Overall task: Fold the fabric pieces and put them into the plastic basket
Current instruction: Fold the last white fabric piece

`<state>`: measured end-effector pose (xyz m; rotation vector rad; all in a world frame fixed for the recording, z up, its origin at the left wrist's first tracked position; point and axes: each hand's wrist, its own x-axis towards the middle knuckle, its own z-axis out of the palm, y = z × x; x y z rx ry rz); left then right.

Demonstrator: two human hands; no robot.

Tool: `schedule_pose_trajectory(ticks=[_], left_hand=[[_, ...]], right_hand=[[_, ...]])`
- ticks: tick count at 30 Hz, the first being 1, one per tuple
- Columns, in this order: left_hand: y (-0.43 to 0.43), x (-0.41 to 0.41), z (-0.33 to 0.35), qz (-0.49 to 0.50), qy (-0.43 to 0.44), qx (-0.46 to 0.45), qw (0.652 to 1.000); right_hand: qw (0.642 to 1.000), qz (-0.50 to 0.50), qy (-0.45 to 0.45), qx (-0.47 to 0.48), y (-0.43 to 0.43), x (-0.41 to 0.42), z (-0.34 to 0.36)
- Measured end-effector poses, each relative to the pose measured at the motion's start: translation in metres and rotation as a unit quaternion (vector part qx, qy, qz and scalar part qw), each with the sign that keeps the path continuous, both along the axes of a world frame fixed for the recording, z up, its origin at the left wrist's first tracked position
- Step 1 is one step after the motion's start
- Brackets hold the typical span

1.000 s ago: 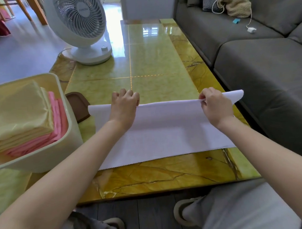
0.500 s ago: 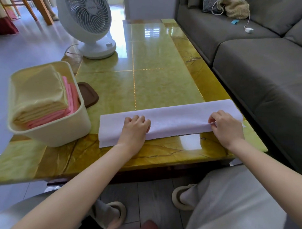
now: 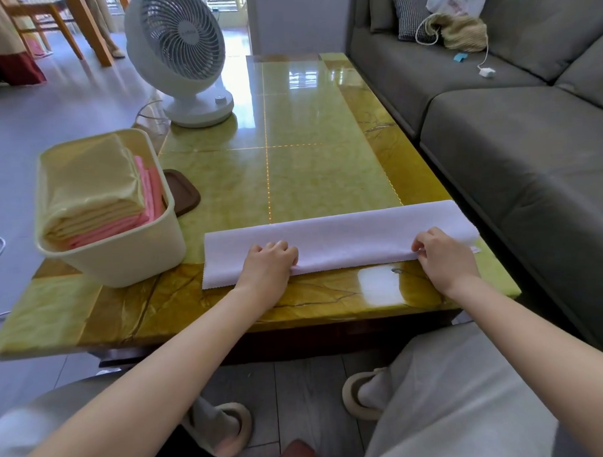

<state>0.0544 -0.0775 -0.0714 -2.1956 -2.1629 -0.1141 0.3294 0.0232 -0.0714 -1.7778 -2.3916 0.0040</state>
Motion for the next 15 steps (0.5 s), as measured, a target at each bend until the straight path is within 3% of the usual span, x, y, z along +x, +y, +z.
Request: schedule_pose_trajectory(ticks=[5,9,15], left_hand=[[-0.004,0.000,0.006,0.007,-0.065,-0.051,0.997],[-0.008,0.004,0.010,0.008,-0.058,-0.078,0.995],[0.002,-0.002,0.008,0.019,-0.081,-0.051,0.995]], right_hand=[[1.000,-0.002,-0.026,0.004,-0.003,0.000,-0.002],[0.997,0.010,-0.073,0.011,-0.008,-0.012,0.007],[0.989,0.126,0.049,-0.062,-0.020,-0.073,0.013]])
